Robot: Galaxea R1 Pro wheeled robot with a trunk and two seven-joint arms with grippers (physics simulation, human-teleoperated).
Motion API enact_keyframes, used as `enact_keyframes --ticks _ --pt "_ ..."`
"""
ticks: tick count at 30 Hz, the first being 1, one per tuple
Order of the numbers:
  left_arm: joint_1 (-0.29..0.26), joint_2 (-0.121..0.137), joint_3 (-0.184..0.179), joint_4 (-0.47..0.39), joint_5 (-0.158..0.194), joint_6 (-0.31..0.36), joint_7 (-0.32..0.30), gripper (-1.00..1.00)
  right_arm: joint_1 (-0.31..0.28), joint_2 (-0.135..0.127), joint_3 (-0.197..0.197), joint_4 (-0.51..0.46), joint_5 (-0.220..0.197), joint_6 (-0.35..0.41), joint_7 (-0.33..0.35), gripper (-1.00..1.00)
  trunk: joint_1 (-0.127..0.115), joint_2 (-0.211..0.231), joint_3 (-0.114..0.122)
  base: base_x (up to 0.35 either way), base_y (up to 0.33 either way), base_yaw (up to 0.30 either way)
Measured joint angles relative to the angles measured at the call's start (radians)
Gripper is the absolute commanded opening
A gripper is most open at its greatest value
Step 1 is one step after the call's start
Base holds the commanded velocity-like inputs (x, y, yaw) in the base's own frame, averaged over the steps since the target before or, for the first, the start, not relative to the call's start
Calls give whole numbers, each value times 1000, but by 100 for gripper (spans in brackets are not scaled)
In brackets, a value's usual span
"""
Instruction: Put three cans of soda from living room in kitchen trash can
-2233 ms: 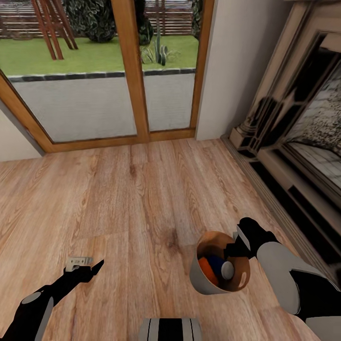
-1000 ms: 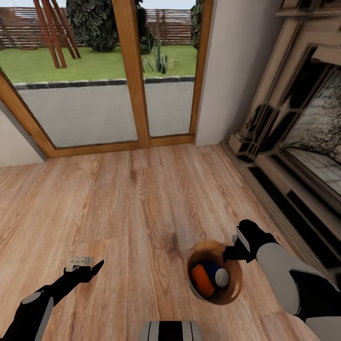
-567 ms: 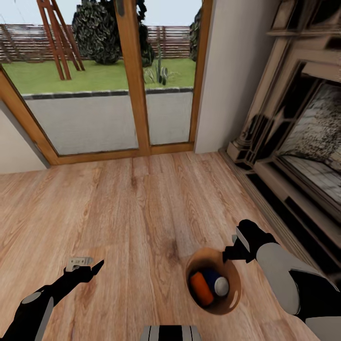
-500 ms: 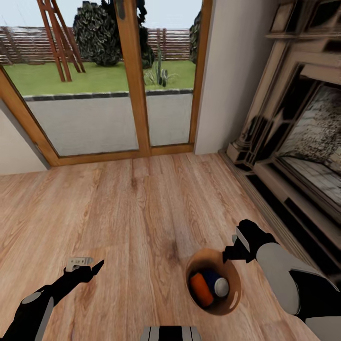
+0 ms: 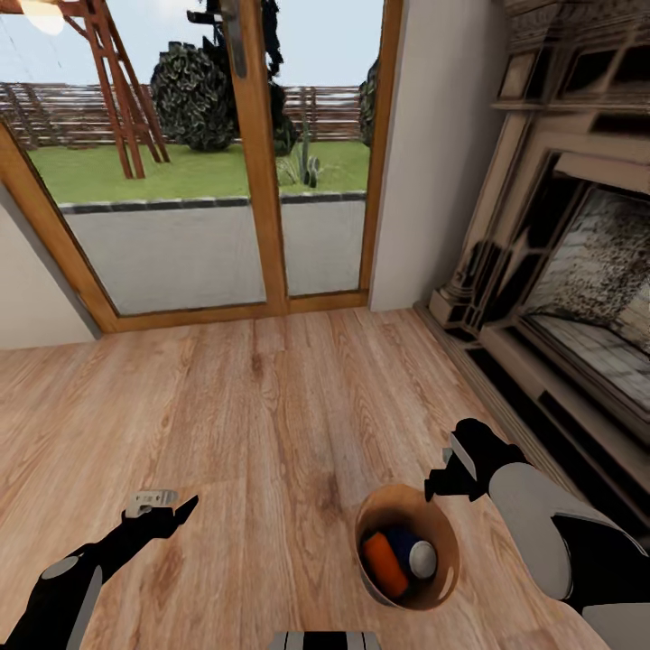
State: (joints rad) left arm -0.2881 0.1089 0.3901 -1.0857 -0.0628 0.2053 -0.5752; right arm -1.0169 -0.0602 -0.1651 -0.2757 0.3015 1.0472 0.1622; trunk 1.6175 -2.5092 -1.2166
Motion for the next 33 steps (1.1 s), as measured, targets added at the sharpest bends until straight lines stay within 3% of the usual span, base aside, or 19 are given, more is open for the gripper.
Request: enact_keyframes --ticks 33 --pt "0 0 0 1 -2 0 0 100 3 -2 1 -14 5 0 -1 100 -15 8 128 0 0 0"
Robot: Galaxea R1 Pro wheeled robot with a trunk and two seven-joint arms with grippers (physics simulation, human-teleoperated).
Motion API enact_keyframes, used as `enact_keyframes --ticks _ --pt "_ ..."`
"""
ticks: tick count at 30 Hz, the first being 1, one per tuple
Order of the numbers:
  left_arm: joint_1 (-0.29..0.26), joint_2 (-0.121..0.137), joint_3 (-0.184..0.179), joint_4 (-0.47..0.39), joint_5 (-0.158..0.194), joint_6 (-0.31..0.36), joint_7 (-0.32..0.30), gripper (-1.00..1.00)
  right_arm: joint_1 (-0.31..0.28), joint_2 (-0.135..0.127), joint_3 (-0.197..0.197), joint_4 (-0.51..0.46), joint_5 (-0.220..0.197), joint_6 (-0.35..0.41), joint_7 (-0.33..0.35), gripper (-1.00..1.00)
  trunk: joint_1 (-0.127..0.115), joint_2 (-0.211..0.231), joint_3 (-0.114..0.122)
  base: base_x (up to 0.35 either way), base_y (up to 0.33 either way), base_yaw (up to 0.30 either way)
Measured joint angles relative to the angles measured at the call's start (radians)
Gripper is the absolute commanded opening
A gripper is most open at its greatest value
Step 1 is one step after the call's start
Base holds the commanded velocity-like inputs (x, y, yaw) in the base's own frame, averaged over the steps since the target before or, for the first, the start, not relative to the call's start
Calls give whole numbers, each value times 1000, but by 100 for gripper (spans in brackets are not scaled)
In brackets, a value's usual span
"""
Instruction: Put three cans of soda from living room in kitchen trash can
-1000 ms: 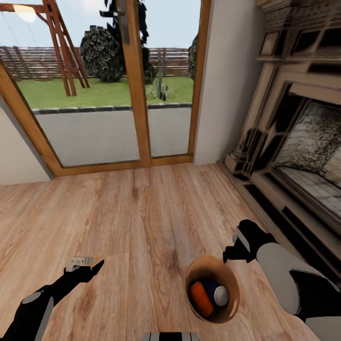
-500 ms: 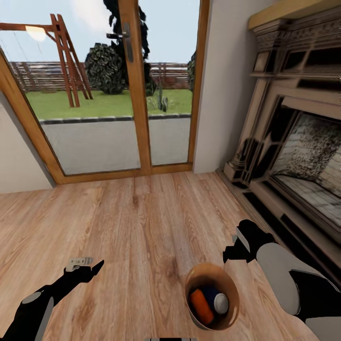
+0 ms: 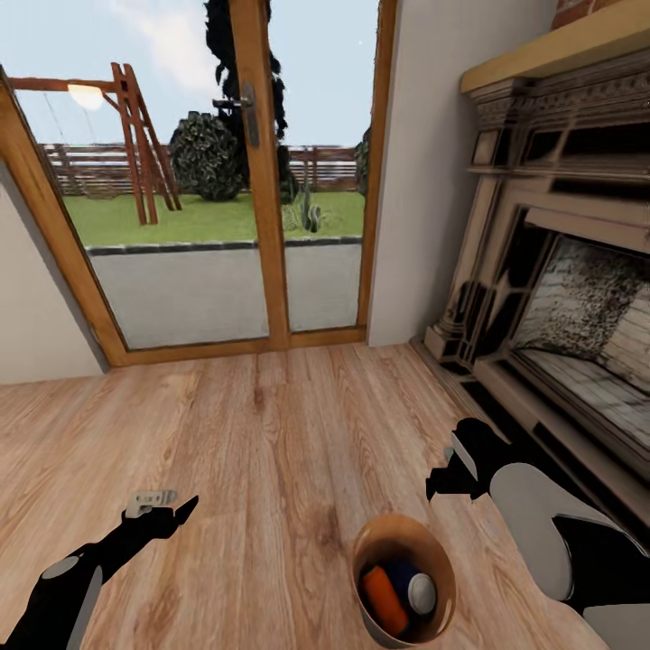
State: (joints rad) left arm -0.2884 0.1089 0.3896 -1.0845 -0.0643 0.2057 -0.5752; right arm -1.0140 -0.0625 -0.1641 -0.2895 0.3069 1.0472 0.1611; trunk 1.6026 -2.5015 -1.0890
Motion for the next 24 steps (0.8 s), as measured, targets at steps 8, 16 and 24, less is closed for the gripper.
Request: enact_keyframes --ticks 8,16,24 --pt "0 0 0 0 0 0 0 100 2 4 -1 -78 0 0 4 100 -10 15 30 0 0 0" --pt "0 0 0 21 1 0 0 100 45 5 0 -282 -4 0 14 100 -41 71 55 0 0 0" --pt "0 0 0 33 1 0 0 100 208 9 56 -632 -13 0 19 100 -71 127 80 0 0 0"
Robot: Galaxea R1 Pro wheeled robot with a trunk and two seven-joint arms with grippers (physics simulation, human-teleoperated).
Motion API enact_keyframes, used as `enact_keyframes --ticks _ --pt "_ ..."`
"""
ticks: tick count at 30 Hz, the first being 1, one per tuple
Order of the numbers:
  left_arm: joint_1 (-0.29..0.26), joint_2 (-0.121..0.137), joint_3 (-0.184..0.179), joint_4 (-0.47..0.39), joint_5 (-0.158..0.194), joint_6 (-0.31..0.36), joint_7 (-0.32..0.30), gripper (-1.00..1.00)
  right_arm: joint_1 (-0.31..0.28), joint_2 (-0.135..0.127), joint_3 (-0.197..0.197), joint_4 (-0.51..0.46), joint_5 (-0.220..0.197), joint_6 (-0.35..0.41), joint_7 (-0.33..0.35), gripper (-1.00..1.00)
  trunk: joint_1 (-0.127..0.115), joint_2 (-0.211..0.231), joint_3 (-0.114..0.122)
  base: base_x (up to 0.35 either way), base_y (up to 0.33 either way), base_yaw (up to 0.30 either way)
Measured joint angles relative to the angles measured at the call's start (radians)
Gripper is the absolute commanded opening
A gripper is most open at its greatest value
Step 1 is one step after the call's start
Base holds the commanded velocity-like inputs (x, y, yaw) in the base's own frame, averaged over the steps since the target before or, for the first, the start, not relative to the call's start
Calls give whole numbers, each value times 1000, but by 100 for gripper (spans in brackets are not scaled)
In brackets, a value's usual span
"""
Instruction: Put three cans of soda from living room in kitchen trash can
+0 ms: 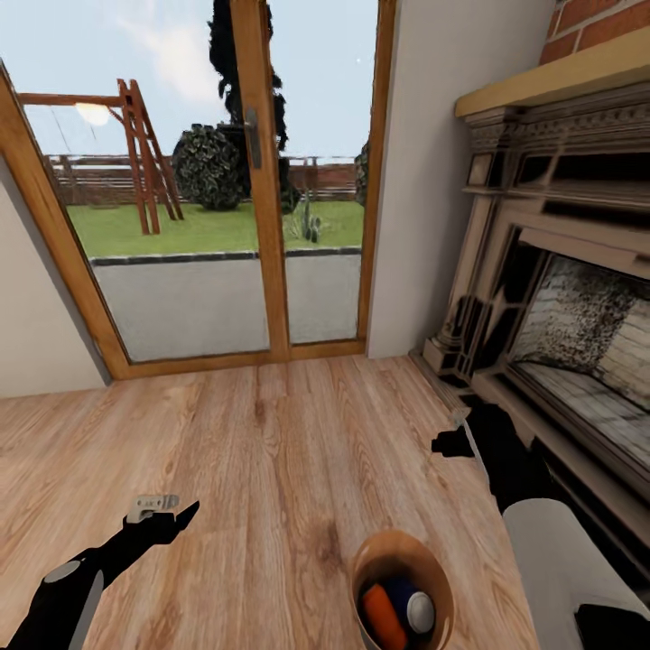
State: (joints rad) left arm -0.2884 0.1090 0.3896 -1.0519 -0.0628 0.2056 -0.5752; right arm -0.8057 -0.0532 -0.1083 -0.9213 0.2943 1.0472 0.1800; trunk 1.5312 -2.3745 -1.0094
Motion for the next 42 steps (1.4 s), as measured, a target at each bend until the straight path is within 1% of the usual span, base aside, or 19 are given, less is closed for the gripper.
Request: enact_keyframes --ticks 2,3,4,9,10,15,16,18,19,20,25,26,28,29,33,34,35,36,42 --pt "0 0 0 0 0 0 0 100 33 0 21 -62 -1 0 0 100 -8 14 6 0 0 0" --pt "0 0 0 1 0 0 0 100 67 1 38 -121 -2 0 0 100 -12 21 9 0 0 0" --pt "0 0 0 1 0 0 0 100 86 1 46 -152 -1 0 0 100 -15 28 13 0 0 0" --pt "0 0 0 1 0 0 0 100 176 0 67 -296 -2 0 6 100 -34 63 28 0 0 0" --pt "0 0 0 1 0 0 0 100 210 0 73 -344 -2 0 15 100 -38 70 31 0 0 0" --pt "0 0 0 1 0 0 0 100 300 -2 92 -449 1 0 38 100 -57 105 47 0 0 0" --pt "0 0 0 1 0 0 0 100 338 -3 96 -480 1 0 44 100 -61 112 50 0 0 0" --pt "0 0 0 1 0 0 0 100 375 -3 99 -509 1 0 48 100 -69 126 56 0 0 0" --pt "0 1 0 1 0 0 0 100 421 -3 100 -540 0 0 52 100 -73 133 59 0 0 0" --pt "0 1 0 1 0 0 0 100 437 -3 101 -550 1 -2 53 100 -77 140 63 0 0 0" --pt "0 1 0 1 0 0 0 100 514 -3 101 -594 -1 -88 54 100 -96 175 78 0 0 0" --pt "0 1 0 2 -1 0 1 100 544 -2 101 -604 -2 -125 54 100 -100 182 81 0 0 0" --pt "0 1 0 2 -2 -1 0 100 574 -2 101 -613 -2 -168 54 100 -107 196 88 0 0 0" --pt "0 1 0 2 -3 -1 0 100 616 -2 98 -620 -3 -237 54 100 -111 203 91 0 0 0" --pt "0 1 -1 3 -4 -1 -1 100 678 -2 95 -624 -2 -348 52 100 -126 231 103 0 0 0" --pt "0 1 -9 6 -4 -7 -1 100 719 -3 92 -624 -3 -431 50 100 -130 238 106 0 0 0" --pt "0 1 -15 11 -4 -12 -1 100 733 -3 88 -623 -5 -459 49 100 -134 245 110 0 0 0" --pt "0 1 -32 23 -5 -27 -1 100 756 -2 79 -621 -9 -505 49 100 -138 252 113 0 0 0" --pt "0 2 -90 68 -4 -57 0 100 807 -2 48 -614 -37 -595 51 100 -161 294 132 0 0 0"
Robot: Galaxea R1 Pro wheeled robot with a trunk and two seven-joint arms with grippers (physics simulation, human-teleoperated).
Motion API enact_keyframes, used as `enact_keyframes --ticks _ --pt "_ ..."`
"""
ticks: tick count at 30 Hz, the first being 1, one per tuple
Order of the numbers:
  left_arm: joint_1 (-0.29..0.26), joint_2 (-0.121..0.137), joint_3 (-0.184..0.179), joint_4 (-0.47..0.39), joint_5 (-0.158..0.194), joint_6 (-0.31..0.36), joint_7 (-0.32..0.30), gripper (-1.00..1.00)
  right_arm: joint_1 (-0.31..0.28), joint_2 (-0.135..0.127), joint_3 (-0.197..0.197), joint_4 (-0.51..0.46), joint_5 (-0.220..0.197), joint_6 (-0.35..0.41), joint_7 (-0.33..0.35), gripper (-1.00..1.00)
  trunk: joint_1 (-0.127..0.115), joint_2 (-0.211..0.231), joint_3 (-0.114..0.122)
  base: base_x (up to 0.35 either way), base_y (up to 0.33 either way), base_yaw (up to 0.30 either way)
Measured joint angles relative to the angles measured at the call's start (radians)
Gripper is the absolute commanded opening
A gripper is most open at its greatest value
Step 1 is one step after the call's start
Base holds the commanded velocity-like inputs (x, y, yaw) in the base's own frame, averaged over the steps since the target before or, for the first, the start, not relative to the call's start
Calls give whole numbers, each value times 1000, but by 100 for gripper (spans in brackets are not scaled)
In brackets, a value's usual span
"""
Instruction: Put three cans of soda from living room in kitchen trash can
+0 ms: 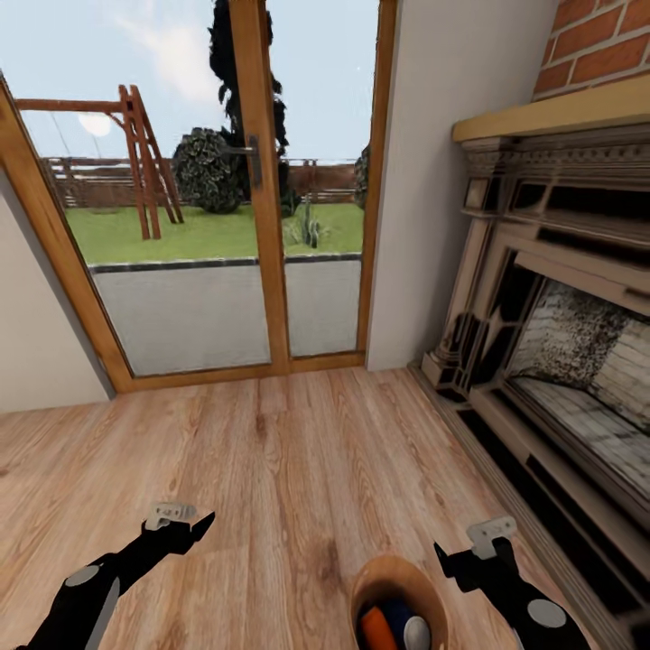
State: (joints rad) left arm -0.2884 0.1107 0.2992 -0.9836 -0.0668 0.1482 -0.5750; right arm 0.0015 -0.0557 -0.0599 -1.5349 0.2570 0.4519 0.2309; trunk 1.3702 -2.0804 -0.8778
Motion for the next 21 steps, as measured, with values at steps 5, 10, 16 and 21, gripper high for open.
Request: enact_keyframes --ticks 5,10,16,21 --pt "1 1 -18 40 1 -31 7 100 30 -3 -19 9 -34 -57 2 100 -19 35 16 0 0 0" --pt "1 9 -25 138 1 -114 11 100 80 0 -29 25 -53 -160 -2 100 -38 70 31 0 0 0" --pt "3 13 -26 288 0 -230 12 100 97 3 -58 128 -100 -252 0 100 -61 112 50 0 0 0" --pt "4 15 -27 441 0 -344 19 100 99 -1 -78 279 -161 -393 1 100 -80 147 66 0 0 0"
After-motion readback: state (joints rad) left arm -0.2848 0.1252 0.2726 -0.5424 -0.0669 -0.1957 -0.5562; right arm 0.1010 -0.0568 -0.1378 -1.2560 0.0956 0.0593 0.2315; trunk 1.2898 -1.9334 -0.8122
